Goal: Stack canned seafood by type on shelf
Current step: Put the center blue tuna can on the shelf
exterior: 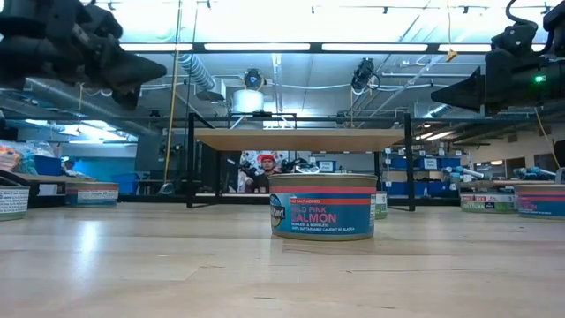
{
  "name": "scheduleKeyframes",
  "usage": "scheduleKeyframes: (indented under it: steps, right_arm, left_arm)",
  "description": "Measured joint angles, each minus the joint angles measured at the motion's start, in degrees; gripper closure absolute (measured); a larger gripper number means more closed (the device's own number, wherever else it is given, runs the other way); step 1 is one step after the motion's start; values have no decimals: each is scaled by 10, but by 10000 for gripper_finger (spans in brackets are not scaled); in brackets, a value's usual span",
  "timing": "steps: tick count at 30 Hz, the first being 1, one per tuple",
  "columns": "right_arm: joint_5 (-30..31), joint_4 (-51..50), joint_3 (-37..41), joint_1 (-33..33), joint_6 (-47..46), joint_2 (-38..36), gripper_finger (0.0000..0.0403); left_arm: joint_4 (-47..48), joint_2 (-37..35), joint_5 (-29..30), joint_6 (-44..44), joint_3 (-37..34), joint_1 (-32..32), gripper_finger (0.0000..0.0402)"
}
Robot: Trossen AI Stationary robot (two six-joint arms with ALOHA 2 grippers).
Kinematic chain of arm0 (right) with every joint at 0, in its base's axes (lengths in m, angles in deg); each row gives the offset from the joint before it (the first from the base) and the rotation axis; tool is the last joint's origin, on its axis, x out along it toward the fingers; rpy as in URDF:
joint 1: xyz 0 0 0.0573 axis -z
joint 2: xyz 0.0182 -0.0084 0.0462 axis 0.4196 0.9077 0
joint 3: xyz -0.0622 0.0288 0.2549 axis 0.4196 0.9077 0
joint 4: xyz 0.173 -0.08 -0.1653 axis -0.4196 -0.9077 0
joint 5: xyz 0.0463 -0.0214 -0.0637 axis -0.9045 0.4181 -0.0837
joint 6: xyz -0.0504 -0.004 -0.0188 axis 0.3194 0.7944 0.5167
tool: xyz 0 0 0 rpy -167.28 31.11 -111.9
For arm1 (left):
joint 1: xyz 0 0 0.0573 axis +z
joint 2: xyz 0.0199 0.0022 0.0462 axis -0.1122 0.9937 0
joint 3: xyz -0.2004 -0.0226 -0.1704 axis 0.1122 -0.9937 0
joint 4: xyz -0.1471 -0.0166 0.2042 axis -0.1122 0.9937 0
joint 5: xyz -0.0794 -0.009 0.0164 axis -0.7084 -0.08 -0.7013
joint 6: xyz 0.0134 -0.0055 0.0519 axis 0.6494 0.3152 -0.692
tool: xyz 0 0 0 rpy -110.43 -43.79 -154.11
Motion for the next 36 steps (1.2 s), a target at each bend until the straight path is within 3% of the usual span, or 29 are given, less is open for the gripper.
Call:
scheduleKeyframes:
  steps: [6, 9, 17, 25, 36]
  right_arm:
    - [0, 0, 0, 0, 0, 0, 341]
    - [0, 0, 0, 0, 0, 0, 341]
    - [0, 0, 0, 0, 0, 0, 341]
    - [0, 0, 0, 0, 0, 0, 341]
    - [0, 0, 0, 0, 0, 0, 341]
  left_arm:
    - [90, 75, 102, 8, 66, 0, 394]
    - [113, 103, 125, 19, 97, 0, 394]
    - [121, 145, 126, 2, 155, 0, 386]
    - [220, 171, 117, -4, 216, -5, 385]
    - [220, 274, 92, -56, 282, -89, 385]
